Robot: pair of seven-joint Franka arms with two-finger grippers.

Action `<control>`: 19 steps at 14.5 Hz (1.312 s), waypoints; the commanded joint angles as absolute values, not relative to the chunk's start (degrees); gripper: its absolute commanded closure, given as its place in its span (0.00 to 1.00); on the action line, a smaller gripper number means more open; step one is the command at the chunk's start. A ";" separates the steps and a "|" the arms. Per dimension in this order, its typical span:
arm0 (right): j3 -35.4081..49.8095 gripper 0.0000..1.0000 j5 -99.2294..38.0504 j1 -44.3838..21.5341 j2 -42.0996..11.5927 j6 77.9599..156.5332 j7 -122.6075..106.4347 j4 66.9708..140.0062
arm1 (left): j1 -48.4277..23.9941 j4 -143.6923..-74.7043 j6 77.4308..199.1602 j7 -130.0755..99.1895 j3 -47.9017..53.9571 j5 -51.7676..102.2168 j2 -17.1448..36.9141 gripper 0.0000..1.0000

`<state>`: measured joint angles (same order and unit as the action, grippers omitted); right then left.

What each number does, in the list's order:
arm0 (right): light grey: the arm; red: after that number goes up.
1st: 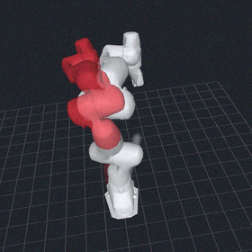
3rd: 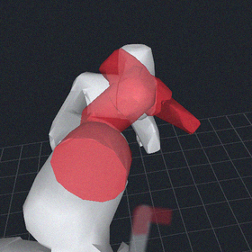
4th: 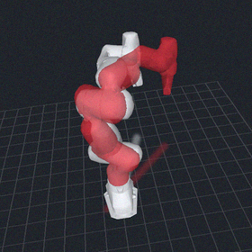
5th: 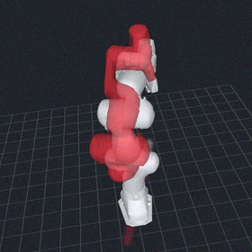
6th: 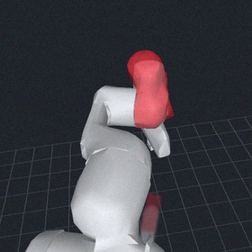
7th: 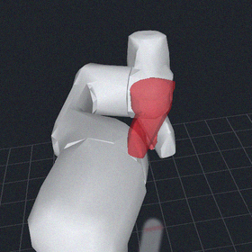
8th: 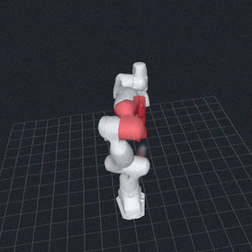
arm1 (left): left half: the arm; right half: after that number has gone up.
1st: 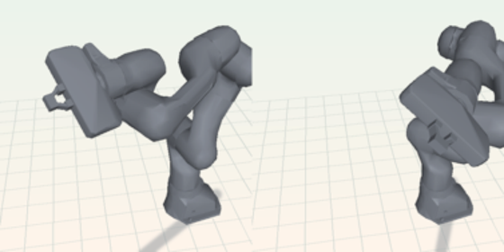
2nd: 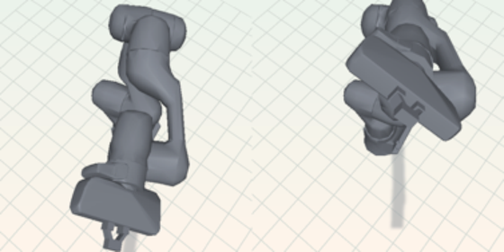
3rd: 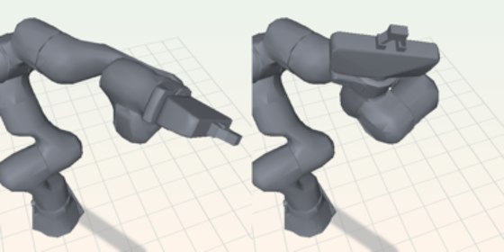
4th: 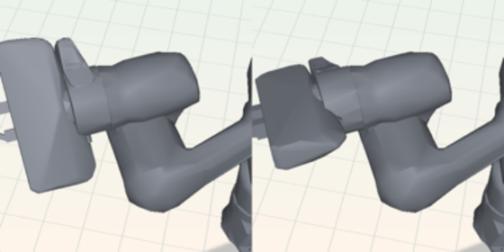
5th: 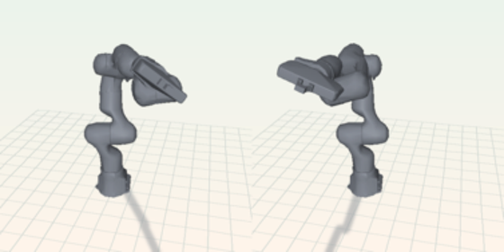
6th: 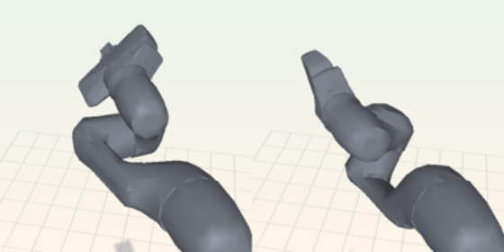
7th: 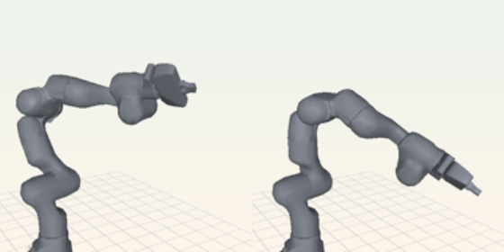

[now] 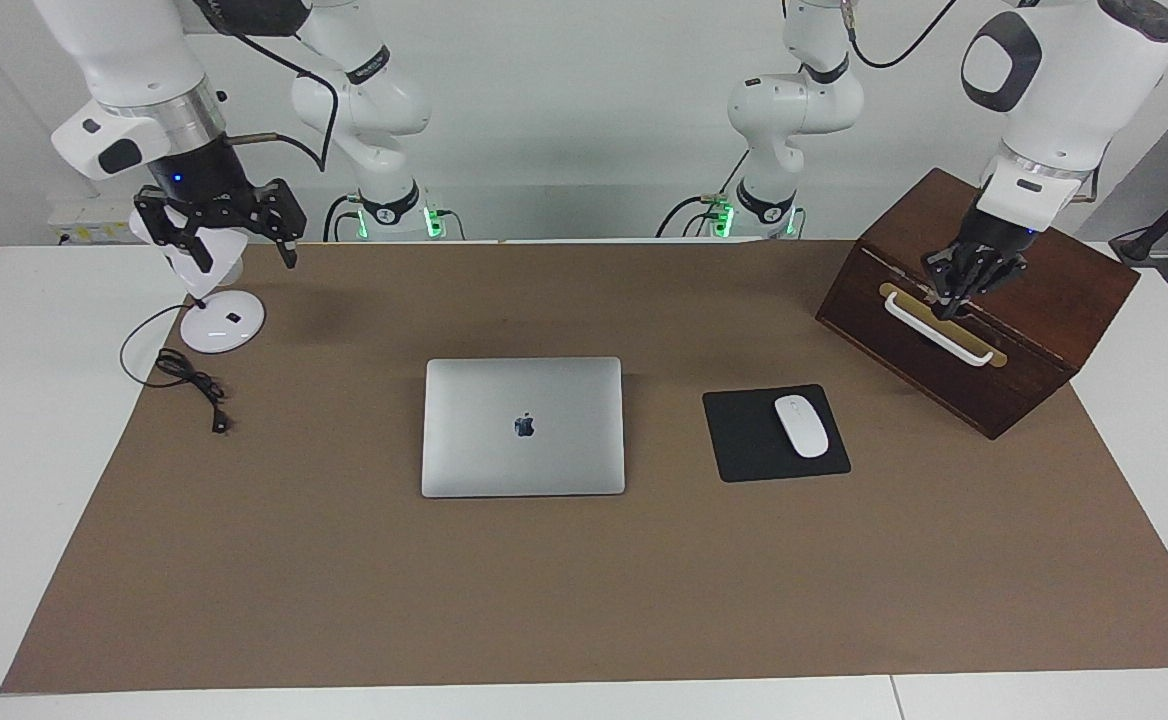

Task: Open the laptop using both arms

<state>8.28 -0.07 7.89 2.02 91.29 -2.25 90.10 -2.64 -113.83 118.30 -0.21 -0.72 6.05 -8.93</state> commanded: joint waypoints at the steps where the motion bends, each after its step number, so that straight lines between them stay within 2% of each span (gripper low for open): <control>1: 8.53 0.00 -1.41 8.09 2.37 93.95 -1.58 92.19 | -6.66 -122.94 126.71 -0.09 -1.23 7.38 -13.97 1.00; 5: 8.53 0.00 -8.43 8.00 3.43 101.67 0.34 98.51 | -11.41 -132.52 140.76 -0.09 -1.23 7.38 -15.91 1.00; 8: 8.53 0.00 -13.51 6.69 3.16 104.14 5.70 99.49 | -14.14 -137.09 149.30 -0.09 -1.23 7.38 -15.38 1.00; 11: 8.53 0.00 -18.70 4.41 4.83 111.25 10.79 105.71 | -17.56 -143.50 161.94 -0.17 -1.23 7.38 -14.15 1.00; 14: 8.53 0.00 -21.87 1.50 7.64 118.72 15.90 112.04 | -20.38 -148.44 173.02 -0.35 -1.23 7.38 -11.61 1.00; 19: 8.53 0.00 -30.22 -3.33 11.51 131.28 20.20 121.62 | -26.27 -150.73 186.56 -0.79 -1.23 7.38 -5.29 1.00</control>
